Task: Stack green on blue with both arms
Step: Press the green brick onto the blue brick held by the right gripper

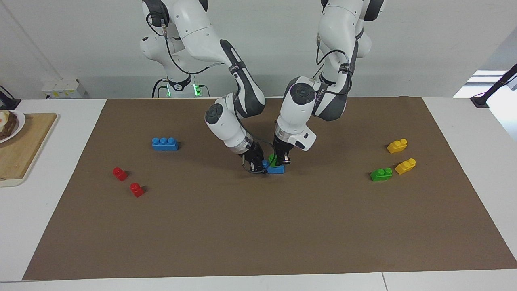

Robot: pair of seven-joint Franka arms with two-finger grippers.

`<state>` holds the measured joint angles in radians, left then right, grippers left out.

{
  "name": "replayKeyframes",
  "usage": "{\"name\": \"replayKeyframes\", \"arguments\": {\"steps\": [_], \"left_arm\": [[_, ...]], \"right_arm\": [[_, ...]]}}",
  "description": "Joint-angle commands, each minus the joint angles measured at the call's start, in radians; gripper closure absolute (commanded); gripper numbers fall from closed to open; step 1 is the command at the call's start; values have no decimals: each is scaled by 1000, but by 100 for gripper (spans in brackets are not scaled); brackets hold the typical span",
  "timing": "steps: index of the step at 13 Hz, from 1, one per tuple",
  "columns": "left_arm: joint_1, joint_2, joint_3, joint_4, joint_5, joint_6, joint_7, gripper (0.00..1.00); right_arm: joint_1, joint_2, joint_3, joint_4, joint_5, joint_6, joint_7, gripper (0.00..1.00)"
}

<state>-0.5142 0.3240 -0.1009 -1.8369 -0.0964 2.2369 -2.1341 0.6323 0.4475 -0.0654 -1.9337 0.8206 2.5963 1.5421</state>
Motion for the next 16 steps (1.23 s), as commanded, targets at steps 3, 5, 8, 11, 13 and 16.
{"name": "replayKeyframes", "arguments": {"steps": [3,5,8,11,13,16], "left_arm": [[-7,-10,13,-59,18,21,22,100],[-7,-10,15,-58,18,13,39,47],[-12,-10,17,-39,47,-23,43,0],[6,-14,20,42,72,-100,45,0],[28,-16,21,88,70,-138,55,0],[33,-26,20,62,63,-126,48,0]], "right_arm": [[-3,16,-8,-34,37,57,-50,100],[-2,16,-8,-34,37,57,-50,100],[-3,16,-8,-34,37,57,-48,100],[-3,16,-8,-34,38,56,-48,100],[-3,16,-8,-33,40,57,-48,100],[-3,16,-8,-34,40,56,-46,100]]}}
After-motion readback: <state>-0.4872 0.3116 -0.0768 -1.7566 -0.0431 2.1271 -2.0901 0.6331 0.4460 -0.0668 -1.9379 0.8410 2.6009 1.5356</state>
